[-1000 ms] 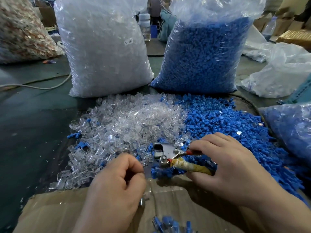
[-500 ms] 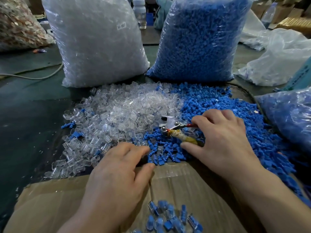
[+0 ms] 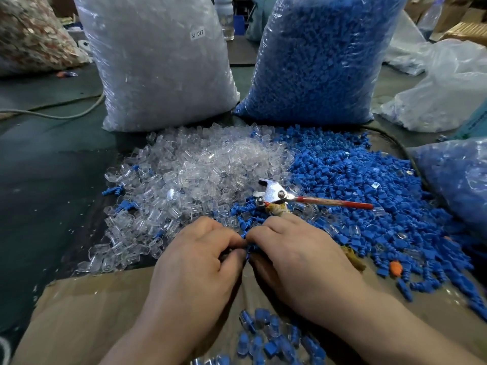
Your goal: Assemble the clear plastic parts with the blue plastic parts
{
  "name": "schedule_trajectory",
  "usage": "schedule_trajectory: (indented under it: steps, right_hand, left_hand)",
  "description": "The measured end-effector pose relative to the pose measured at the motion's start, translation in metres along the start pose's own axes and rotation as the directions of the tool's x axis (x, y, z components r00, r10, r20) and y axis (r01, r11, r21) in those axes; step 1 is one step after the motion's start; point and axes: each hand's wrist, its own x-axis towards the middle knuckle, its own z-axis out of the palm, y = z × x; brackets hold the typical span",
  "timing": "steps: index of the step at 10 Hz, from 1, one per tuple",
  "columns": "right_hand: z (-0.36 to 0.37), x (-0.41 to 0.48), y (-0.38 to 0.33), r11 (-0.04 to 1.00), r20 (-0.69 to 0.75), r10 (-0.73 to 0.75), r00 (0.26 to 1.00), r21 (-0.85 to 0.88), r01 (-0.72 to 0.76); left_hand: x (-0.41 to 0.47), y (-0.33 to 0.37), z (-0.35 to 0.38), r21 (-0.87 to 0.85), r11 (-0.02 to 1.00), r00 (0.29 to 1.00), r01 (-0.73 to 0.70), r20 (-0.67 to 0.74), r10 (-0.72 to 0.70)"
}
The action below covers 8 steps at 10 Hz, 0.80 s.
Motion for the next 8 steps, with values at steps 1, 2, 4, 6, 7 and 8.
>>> schedule_trajectory:
  steps: [1, 2, 4, 6, 7, 8]
  right_hand:
    - [-0.006, -0.003, 0.001, 0.988, -0.055, 0.047, 0.997, 0.149, -0.038]
    - [-0.011, -0.009, 0.011, 0.954, -0.207, 0.137, 0.969, 0.289, -0.073]
    - [-0.011, -0.016, 0.018, 0.922, -0.223, 0.17, 0.96, 0.381, -0.075]
    - [-0.01, -0.015, 0.02, 0.915, -0.224, 0.167, 0.96, 0.398, -0.066]
    - [-0.01, -0.015, 0.022, 0.91, -0.235, 0.174, 0.956, 0.409, -0.065]
    - [-0.014, -0.02, 0.023, 0.885, -0.285, 0.225, 0.932, 0.459, -0.073]
  left_hand:
    - [-0.002, 0.002, -0.004, -0.047, 0.999, 0.999, -0.015, -0.05, 0.012]
    - [-0.006, 0.005, -0.01, -0.027, 0.993, 0.993, -0.116, 0.029, 0.117]
    - [-0.011, 0.013, -0.016, -0.16, 0.936, 0.917, -0.313, 0.207, 0.341]
    - [-0.013, 0.014, -0.019, -0.189, 0.91, 0.889, -0.369, 0.214, 0.405]
    - [-0.013, 0.008, -0.017, -0.192, 0.935, 0.93, -0.299, 0.159, 0.331]
    - [-0.011, 0.007, -0.017, -0.267, 0.958, 0.993, -0.106, 0.014, 0.114]
